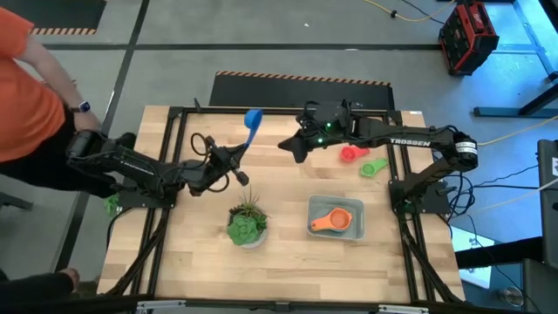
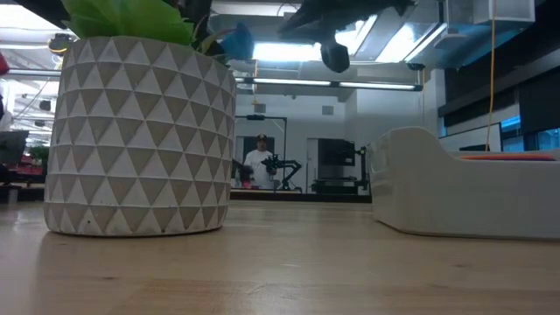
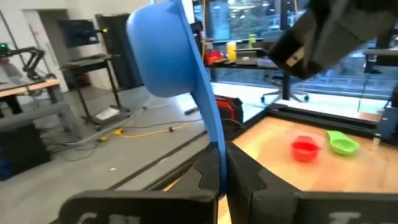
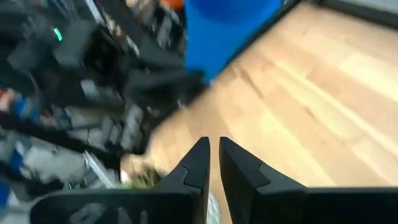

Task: Nest measuring cups in basket
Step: Stack the blue measuring cup on top of the orange measuring cup in the grey bin

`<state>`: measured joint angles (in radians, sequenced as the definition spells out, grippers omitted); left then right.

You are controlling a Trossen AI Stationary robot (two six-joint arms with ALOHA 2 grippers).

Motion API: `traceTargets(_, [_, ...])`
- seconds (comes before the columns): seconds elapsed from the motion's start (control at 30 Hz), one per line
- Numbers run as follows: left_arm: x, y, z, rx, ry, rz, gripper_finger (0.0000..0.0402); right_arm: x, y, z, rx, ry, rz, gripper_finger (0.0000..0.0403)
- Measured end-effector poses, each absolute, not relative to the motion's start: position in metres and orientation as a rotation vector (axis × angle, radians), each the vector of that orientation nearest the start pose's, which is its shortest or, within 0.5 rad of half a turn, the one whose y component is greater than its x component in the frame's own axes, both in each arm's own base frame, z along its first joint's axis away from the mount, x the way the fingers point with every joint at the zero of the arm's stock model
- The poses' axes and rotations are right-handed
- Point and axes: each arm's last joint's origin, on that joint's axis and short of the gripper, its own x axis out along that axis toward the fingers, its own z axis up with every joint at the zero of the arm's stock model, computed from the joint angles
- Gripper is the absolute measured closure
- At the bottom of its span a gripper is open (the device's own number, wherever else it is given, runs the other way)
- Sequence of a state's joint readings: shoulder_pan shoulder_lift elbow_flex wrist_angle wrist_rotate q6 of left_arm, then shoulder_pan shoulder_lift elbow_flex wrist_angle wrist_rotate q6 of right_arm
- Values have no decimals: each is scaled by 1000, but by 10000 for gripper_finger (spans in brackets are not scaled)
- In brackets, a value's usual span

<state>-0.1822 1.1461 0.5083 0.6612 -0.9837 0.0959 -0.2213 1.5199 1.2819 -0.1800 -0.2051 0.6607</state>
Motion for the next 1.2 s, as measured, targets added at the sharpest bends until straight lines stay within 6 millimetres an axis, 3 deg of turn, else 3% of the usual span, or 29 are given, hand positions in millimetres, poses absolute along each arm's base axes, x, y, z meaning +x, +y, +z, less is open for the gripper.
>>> traceTargets(0.13, [229, -19, 246, 77, 34, 733, 401, 333, -71, 322, 685, 501, -113, 363])
traceTargets(0.33, [232, -23, 244, 25, 31, 578, 401, 326, -74, 322, 578, 518, -248, 363])
traceTargets(1.2, [232, -23, 241, 37, 59, 554, 397, 327, -75, 324, 559, 487, -277, 363])
